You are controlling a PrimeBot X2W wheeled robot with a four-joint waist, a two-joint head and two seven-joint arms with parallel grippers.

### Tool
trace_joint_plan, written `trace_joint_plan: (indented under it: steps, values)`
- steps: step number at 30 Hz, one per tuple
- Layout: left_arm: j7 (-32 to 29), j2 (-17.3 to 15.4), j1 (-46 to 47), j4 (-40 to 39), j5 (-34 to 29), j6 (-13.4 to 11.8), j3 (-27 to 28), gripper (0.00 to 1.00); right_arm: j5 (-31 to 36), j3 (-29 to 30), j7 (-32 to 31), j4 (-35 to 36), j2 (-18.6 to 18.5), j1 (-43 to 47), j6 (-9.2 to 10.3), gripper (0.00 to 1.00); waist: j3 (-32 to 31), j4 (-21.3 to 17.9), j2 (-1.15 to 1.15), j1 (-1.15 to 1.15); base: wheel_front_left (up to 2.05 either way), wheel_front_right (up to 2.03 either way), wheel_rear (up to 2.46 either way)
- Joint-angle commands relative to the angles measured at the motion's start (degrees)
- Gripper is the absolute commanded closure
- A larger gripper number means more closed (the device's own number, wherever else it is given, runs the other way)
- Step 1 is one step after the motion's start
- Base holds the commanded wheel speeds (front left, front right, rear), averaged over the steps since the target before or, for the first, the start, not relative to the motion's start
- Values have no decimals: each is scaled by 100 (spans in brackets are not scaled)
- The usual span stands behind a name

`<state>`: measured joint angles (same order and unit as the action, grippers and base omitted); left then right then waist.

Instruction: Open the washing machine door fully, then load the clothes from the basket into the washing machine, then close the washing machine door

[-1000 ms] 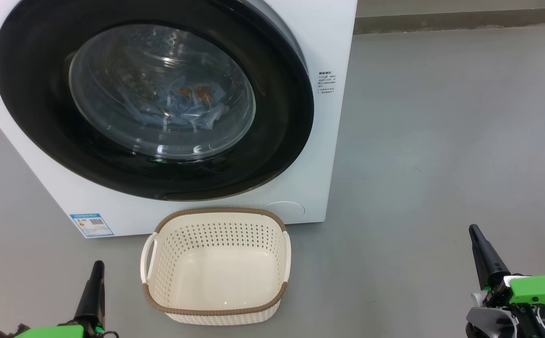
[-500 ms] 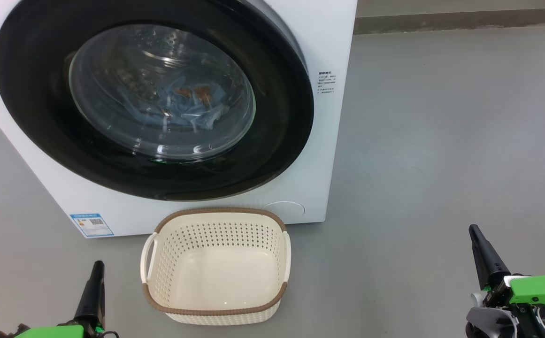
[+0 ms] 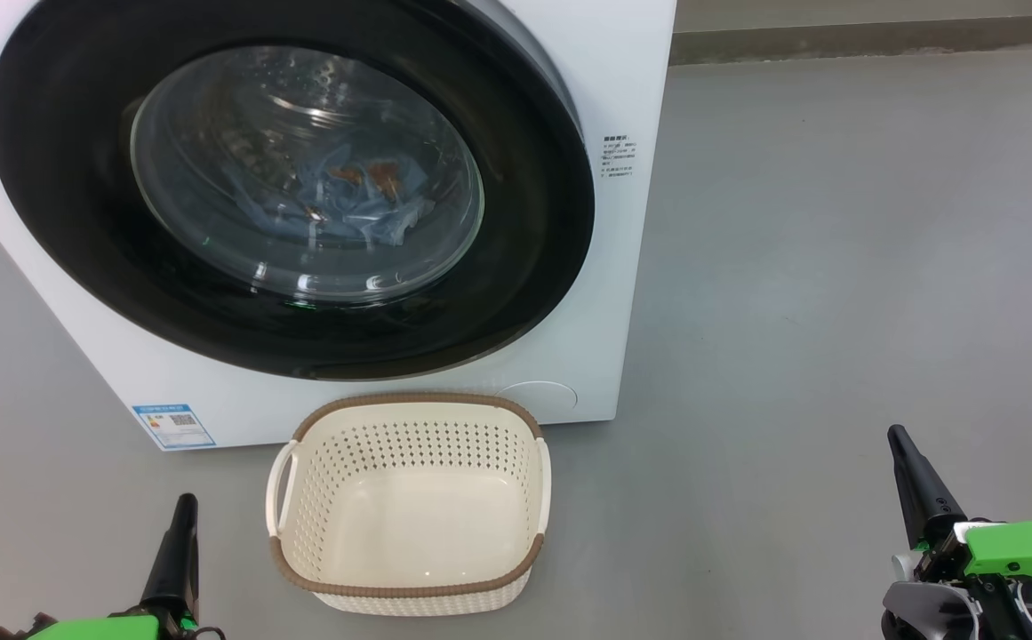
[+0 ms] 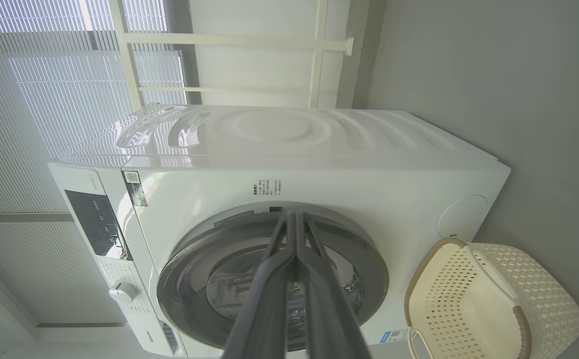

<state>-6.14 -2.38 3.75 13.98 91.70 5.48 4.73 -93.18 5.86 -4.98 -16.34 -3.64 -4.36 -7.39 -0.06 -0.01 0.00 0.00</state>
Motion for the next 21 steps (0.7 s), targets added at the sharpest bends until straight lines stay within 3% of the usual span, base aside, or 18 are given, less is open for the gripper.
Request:
trace_joint_plan:
  steps: [1, 21]
  values:
    - [-36, -50, 255, -181, 40, 6, 190, 100, -62, -123, 1, 180, -72, -248, -10, 100, 0, 0, 0, 0, 0, 0, 0]
    - [-36, -50, 255, -181, 40, 6, 190, 100, -73, -135, 10, 181, -81, -247, -10, 100, 0, 0, 0, 0, 0, 0, 0]
